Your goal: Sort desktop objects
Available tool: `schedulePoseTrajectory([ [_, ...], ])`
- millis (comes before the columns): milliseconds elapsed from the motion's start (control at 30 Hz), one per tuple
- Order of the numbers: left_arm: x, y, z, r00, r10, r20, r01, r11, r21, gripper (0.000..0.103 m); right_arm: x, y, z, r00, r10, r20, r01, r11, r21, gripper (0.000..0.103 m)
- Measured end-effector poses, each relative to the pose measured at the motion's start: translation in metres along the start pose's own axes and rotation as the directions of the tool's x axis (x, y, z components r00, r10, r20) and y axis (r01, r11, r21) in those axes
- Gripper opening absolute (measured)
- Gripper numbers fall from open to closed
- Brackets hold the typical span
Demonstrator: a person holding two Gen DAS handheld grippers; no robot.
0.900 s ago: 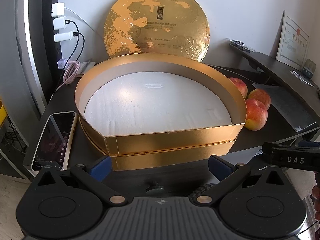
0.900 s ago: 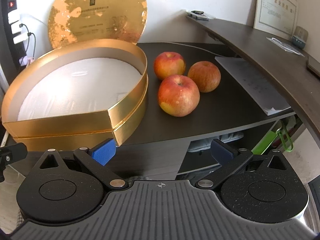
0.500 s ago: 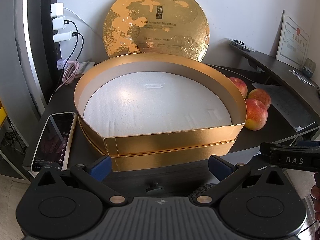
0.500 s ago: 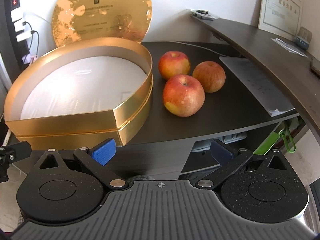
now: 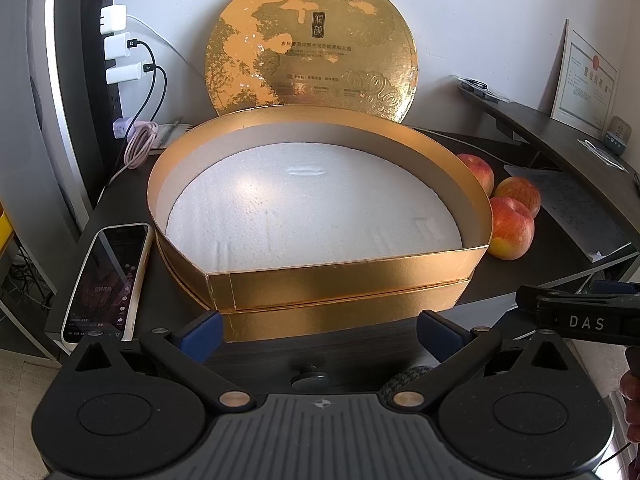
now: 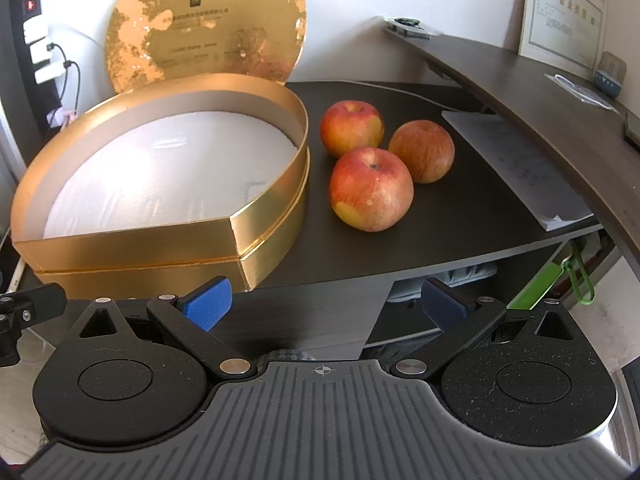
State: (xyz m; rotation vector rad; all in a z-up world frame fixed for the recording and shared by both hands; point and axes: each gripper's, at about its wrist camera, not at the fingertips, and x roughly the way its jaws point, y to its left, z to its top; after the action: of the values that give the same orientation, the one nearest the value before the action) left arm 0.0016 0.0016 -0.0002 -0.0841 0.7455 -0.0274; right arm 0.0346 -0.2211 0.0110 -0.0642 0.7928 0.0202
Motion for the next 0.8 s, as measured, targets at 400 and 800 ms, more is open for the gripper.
schedulePoseTrajectory([
  [400,-0.0022,0.0018,0.001,1.0,0.0,0.0,0.0,1.0,0.002,0.103,0.0004,0.0009,0.0002,1.0,0.007,-0.004,-0.007,1.0,-0.001,0.103],
  [800,-0.0013,0.0018,0.0007,1.0,0.001,-0.001,-0.001,1.0,0.002,0.103,0.0005,0.0019,0.0014,1.0,0.009,-0.006,-0.009,1.0,0.002,0.103],
])
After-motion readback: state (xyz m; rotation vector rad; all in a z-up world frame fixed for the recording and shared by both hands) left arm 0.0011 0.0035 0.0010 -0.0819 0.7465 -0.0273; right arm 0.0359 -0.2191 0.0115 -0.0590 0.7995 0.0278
